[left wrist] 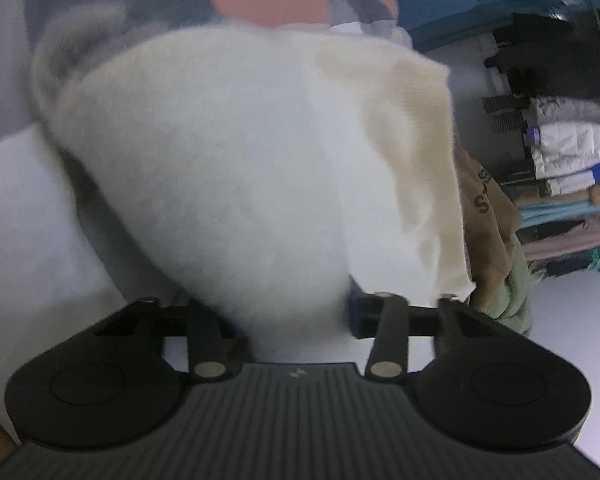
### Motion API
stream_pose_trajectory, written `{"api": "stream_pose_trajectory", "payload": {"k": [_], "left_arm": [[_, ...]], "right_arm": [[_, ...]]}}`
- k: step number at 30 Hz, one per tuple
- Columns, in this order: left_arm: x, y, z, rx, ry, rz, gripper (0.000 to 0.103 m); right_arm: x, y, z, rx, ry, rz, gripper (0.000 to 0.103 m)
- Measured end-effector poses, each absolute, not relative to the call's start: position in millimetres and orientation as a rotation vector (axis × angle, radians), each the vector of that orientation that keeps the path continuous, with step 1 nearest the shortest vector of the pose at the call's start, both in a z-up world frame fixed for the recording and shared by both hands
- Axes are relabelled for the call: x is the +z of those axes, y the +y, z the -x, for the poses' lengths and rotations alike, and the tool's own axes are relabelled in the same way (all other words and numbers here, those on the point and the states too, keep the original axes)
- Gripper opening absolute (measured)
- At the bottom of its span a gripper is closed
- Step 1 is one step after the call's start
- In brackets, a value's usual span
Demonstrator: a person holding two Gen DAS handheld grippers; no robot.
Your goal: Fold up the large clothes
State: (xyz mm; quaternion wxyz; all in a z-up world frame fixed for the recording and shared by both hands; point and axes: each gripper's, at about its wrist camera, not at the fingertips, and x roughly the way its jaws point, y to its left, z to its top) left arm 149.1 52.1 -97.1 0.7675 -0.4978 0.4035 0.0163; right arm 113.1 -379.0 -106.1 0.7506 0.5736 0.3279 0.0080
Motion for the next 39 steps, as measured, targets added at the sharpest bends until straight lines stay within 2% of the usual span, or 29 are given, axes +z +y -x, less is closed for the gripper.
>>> {"api": "stream_pose_trajectory", "payload": {"k": [4, 10, 15, 22, 27, 29, 33, 37, 39], "left_arm": [[-66, 47, -141, 0.005, 0.819, 0.981, 0.037], [-7, 42, -124, -0.066, 0.770, 0.871, 0.036], [30, 41, -89, -0.106, 0.801, 0.844, 0.036], [30, 37, -16, -0.159, 0.884, 0.812, 0.036], [20, 34, -1, -0.181, 0.907, 0.796, 0.036], [17, 37, -8, -0.186, 0.914, 0.821, 0.038], [25, 36, -38, -0.208, 0.957, 0.824, 0.053], [49, 32, -70, -0.246, 0.923, 0.781, 0.058], [58, 29, -90, -0.250, 0.918, 0.766, 0.058]], "right_arm": [[-79, -376, -110, 0.050, 0.692, -1.139, 0.029], [-24, -374, -98, 0.068, 0.666, -1.030, 0.028], [19, -375, -66, 0.098, 0.648, -0.975, 0.028], [25, -382, -3, 0.089, 0.698, -0.945, 0.028], [20, -380, 15, 0.083, 0.723, -0.896, 0.029], [20, -381, 15, 0.084, 0.734, -0.908, 0.031], [35, -382, 2, 0.074, 0.739, -0.923, 0.036], [54, -385, -18, 0.091, 0.715, -0.926, 0.039], [62, -387, -31, 0.102, 0.692, -0.940, 0.051]]}}
